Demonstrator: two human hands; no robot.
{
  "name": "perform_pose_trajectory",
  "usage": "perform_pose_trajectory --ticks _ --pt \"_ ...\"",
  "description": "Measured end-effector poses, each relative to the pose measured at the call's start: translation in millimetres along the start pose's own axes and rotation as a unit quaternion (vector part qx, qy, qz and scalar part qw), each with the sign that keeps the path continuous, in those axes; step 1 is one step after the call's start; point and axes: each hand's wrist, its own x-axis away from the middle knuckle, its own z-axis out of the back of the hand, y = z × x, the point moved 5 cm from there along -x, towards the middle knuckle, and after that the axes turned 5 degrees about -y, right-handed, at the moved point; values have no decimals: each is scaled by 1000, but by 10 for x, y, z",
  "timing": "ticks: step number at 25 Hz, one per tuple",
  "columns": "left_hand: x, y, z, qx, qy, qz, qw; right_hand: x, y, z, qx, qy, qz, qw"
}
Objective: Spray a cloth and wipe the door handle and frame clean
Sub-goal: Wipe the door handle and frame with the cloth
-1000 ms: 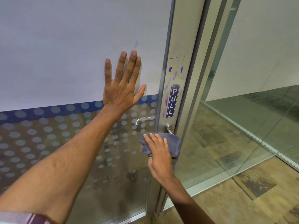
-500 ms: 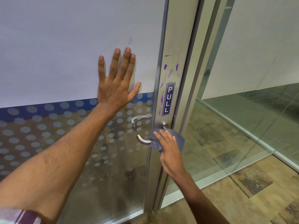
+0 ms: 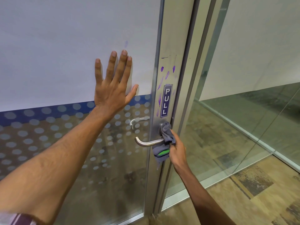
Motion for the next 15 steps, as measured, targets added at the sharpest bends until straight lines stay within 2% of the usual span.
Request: perform_pose_trajectory --ticks 2,4,6,7,9,11,13,15 --pt "5 -13 -11 4 -1 3 1000 -48 -109 56 86 16 58 994" --pt "9 -24 -11 7 0 3 1000 -72 -228 23 191 4 134 972" --pt "3 -25 -10 3 0 0 1000 -88 -228 -50 253 -10 144 957" --pt "-3 -20 -10 1 -1 -1 1000 -100 -187 -65 247 -7 125 961" --pt "1 -6 2 1 -1 -1 1000 -125 -97 -29 152 20 52 987" --pt "6 1 2 3 0 -1 1000 -201 -10 -3 -43 46 -36 997" --pt "-3 0 10 5 -2 -1 1000 -240 37 -16 -240 70 -91 964" --pt "-1 -6 17 4 -1 0 1000 -206 110 -40 -367 94 -118 918"
